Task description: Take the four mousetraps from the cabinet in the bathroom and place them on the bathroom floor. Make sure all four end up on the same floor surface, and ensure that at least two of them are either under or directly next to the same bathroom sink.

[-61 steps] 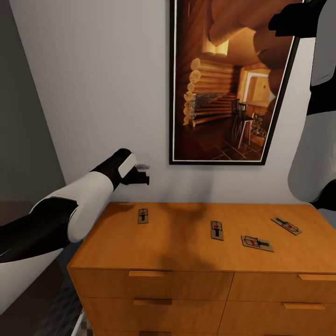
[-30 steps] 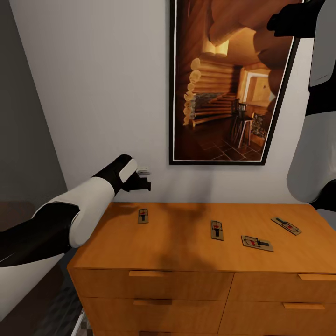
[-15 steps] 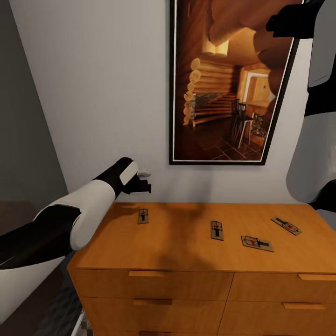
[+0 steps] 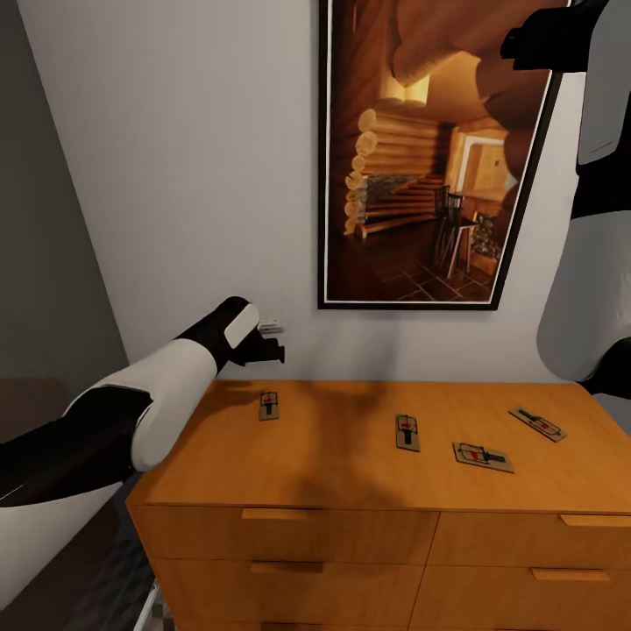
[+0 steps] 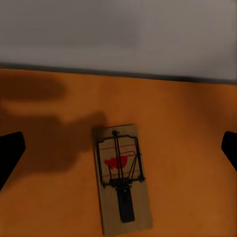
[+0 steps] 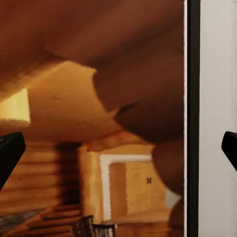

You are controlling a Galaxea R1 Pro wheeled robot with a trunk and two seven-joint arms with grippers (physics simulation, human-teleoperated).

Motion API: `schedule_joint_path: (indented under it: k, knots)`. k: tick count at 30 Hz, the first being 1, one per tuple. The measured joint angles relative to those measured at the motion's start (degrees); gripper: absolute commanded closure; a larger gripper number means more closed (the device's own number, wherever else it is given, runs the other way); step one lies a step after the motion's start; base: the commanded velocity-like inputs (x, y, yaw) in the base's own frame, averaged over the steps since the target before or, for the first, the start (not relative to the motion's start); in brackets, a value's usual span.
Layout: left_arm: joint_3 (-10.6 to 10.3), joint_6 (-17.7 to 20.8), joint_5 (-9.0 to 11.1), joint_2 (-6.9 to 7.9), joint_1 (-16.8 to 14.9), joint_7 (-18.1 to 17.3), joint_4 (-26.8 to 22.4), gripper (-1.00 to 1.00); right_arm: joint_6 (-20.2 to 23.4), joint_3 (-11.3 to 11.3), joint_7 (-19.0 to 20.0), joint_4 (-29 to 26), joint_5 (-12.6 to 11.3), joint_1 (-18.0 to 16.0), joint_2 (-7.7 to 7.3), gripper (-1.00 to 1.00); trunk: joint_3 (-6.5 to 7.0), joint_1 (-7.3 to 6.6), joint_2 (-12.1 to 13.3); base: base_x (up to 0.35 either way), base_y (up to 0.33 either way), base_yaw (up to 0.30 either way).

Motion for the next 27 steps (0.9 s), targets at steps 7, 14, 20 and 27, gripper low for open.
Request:
schedule_joint_path:
  k: [7, 14, 20, 27]
  knots:
    - [0.01, -0.54, 1.26, 0.02, 0.58, 1.52, 0.02, -1.0, 0.0, 0.62, 0.01, -0.11, 0.07, 0.0, 0.02, -1.0, 0.0, 0.0, 0.0, 0.0, 0.0, 0.0]
    - [0.0, -0.69, 3.58, 0.03, 0.89, 3.26, 0.02, -1.0, 0.0, 0.88, 0.01, -0.21, 0.1, 0.01, 0.03, -1.0, 0.0, 0.0, 0.0, 0.0, 0.0, 0.0]
    - [0.02, -0.95, 5.86, 0.1, 1.0, 5.5, 0.02, -1.0, 0.0, 0.99, 0.01, -0.28, 0.1, 0.01, 0.02, -1.0, 0.0, 0.0, 0.0, 0.0, 0.0, 0.0]
    - [0.01, -1.65, 7.44, 0.07, 1.09, 6.5, 0.02, -1.0, 0.0, 1.08, 0.01, -0.31, 0.11, 0.01, 0.03, -1.0, 0.0, 0.0, 0.0, 0.0, 0.0, 0.0]
